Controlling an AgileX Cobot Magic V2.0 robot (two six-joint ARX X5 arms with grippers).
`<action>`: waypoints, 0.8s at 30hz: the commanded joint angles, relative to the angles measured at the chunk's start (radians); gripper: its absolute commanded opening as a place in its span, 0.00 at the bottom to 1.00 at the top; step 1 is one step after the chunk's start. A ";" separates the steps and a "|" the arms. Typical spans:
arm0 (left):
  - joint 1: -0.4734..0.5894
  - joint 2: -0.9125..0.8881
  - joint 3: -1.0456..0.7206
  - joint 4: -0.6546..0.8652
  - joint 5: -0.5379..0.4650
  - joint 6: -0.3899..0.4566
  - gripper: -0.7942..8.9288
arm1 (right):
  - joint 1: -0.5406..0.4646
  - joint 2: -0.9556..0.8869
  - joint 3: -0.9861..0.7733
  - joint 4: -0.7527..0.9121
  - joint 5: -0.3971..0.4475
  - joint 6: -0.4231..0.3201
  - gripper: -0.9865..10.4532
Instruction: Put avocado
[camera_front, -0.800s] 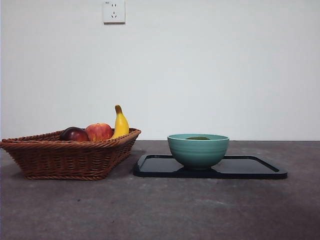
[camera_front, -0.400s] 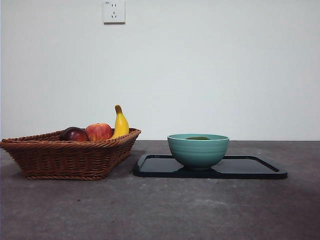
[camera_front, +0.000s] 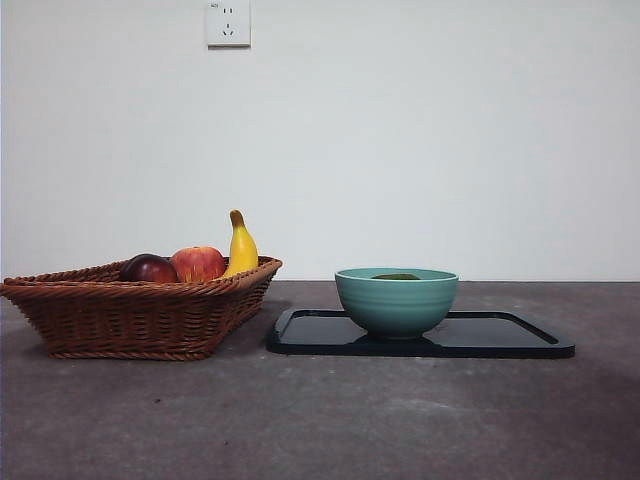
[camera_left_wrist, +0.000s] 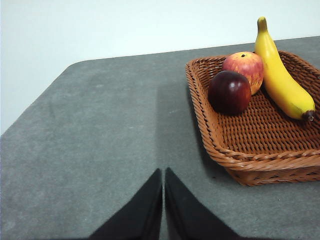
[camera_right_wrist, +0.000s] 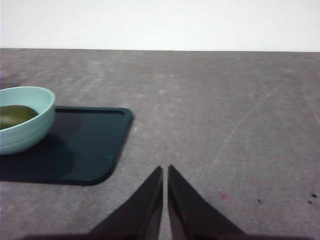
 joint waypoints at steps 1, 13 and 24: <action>0.002 -0.001 -0.021 -0.008 -0.001 0.004 0.09 | -0.001 -0.003 -0.006 -0.011 0.009 0.021 0.09; 0.003 -0.001 -0.021 -0.008 -0.001 0.004 0.09 | -0.001 -0.003 -0.005 0.013 0.010 0.020 0.09; 0.003 -0.001 -0.021 -0.008 -0.001 0.004 0.09 | -0.001 -0.003 -0.005 0.013 0.010 0.021 0.09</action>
